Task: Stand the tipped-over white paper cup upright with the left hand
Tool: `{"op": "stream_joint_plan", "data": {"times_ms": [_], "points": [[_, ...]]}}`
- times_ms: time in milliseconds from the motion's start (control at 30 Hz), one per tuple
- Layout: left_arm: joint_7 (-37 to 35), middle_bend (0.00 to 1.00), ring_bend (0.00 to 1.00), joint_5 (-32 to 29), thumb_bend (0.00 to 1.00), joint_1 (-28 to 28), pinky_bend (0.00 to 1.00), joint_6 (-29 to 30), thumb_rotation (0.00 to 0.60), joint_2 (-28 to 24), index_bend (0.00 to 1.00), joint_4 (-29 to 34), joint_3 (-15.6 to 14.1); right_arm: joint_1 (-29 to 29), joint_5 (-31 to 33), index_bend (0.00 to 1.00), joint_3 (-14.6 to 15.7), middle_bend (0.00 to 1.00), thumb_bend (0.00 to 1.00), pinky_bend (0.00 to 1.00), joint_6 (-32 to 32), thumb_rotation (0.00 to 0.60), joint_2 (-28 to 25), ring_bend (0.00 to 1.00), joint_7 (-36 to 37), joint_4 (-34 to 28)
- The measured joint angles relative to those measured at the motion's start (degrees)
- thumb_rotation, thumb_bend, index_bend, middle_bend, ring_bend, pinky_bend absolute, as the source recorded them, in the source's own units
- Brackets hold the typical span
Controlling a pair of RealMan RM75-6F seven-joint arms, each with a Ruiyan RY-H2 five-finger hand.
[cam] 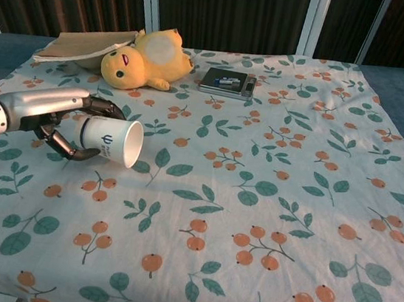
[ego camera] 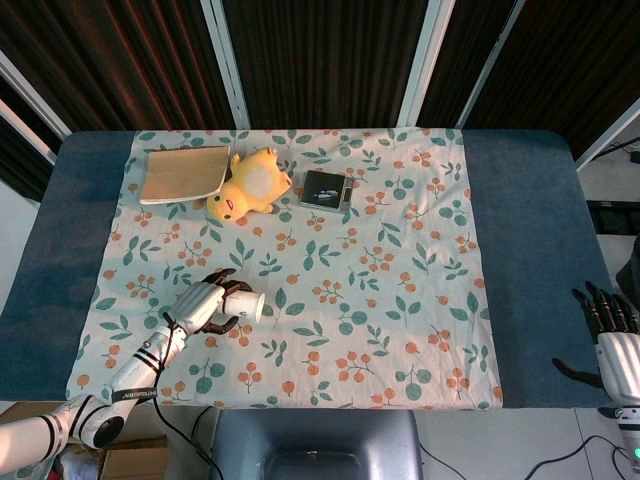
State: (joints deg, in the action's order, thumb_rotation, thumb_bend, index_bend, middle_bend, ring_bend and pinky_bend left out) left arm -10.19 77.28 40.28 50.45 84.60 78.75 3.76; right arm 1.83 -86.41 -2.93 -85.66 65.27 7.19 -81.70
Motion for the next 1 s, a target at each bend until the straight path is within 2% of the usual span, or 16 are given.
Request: {"op": "stream_joint_plan", "data": {"times_ms": [33,133,500,600,767,900,1000], "points": [[-0.4,0.10,0.00,0.2,0.43,0.0,0.09,-0.7,0.600,0.1,0.11,-0.3,-0.2,0.0,0.1,0.00,0.0,0.00,0.00,0.00,0.1,0.600,0.0,0.00,0.0,0.1],[0.0,0.00,0.00,0.5,0.43,0.3,0.06,-2.7,0.600,-0.3,0.01,-0.5,-0.8,0.1,0.3,0.00,0.1,0.00,0.00,0.00,0.8,0.600,0.2,0.00,0.0,0.4],[6.8,0.00,0.00,1.1,0.40,0.3,0.01,-1.0,0.600,-2.9,0.00,2.5,-1.0,0.2,0.5,0.00,0.1,0.00,0.00,0.00,0.8,0.600,0.2,0.00,0.2,0.6],[11.6,0.00,0.00,0.7,0.36,0.3,0.00,-0.4,0.600,-3.8,0.00,4.5,-0.9,0.2,0.6,0.00,0.0,0.00,0.00,0.00,0.9,0.600,0.2,0.00,0.2,0.6],[25.6,0.00,0.00,-3.2,0.31,0.6,0.00,1.1,0.600,-4.6,0.00,9.3,-0.2,0.2,0.6,0.00,0.0,0.00,0.00,0.00,0.9,0.600,0.3,0.00,0.3,0.6],[39.4,0.00,0.00,-11.0,0.30,1.4,0.00,4.2,0.600,-3.3,0.00,14.3,1.5,0.2,0.6,0.00,0.0,0.00,0.00,0.00,0.9,0.600,0.3,0.00,0.5,0.7],[46.6,0.00,0.00,-17.6,0.30,2.3,0.00,6.8,0.600,-1.1,0.00,16.4,3.2,0.2,0.7,0.00,-0.1,0.00,0.00,0.00,0.7,0.600,0.2,0.00,0.9,0.8]]}}
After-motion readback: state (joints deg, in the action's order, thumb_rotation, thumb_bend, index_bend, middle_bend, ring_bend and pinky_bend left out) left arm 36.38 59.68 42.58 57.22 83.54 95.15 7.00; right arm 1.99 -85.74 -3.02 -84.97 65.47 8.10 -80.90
